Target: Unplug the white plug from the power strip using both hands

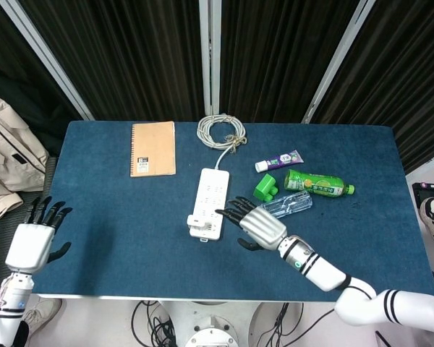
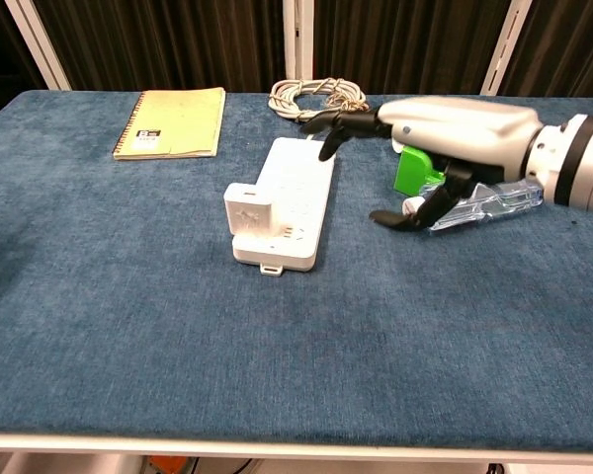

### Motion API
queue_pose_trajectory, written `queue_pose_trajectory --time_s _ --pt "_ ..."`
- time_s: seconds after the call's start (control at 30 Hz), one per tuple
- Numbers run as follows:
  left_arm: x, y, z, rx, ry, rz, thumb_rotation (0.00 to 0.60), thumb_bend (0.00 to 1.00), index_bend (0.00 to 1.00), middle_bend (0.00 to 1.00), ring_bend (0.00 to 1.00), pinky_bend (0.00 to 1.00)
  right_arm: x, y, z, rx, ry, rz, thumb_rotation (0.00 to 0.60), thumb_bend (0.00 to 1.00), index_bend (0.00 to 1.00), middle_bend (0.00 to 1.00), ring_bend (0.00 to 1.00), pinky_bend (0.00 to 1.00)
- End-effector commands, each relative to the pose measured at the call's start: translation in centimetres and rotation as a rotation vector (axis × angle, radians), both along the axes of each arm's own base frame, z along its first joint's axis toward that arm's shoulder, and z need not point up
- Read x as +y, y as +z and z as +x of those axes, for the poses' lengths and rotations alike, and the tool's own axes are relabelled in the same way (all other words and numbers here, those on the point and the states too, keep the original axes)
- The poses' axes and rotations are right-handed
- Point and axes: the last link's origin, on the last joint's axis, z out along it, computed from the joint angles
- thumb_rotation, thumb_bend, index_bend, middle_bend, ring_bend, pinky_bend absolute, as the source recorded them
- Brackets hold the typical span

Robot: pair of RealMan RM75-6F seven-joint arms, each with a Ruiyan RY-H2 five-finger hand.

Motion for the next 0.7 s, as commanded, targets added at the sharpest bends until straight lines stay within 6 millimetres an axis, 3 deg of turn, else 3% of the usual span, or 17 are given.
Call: queue_pose_trajectory --time_s 0.03,0.17,0.3,0.53,0.7 --pt "1.9 -0.3 1.5 -0.008 -0.056 -0.038 0.600 0.18 0.20 0.14 0.02 0.04 -2.6 0.3 0.4 0.067 -0.019 -0.011 0.600 0.37 0.04 0.13 0.01 0.01" --pt "3.9 -2.0 4.1 -0.057 -0.124 -0.152 0.600 0.18 0.20 0.14 0.02 0.05 -4.5 -0.8 1.6 0.115 -0.017 0.016 0.600 0.46 0.12 0.12 0.00 0.00" --pt "6.1 -4.5 7.3 -0.117 -0.205 -0.295 0.600 0.18 0.22 0.15 0.03 0.08 -5.8 -2.1 2.6 0.165 0.007 0.021 0.600 0.52 0.13 0.12 0.00 0.00" --pt "9.9 -10.8 12.9 -0.147 -0.317 -0.515 0.600 0.21 0.25 0.19 0.08 0.15 -7.0 -3.8 3.5 0.219 0.009 0.025 0.600 0.52 0.16 0.13 0.00 0.00" --pt "11.1 -14.1 15.6 -0.200 -0.354 -0.598 0.600 0.21 0.26 0.20 0.09 0.18 -7.5 -4.7 3.7 0.237 0.002 0.028 0.600 0.53 0.17 0.13 0.00 0.00"
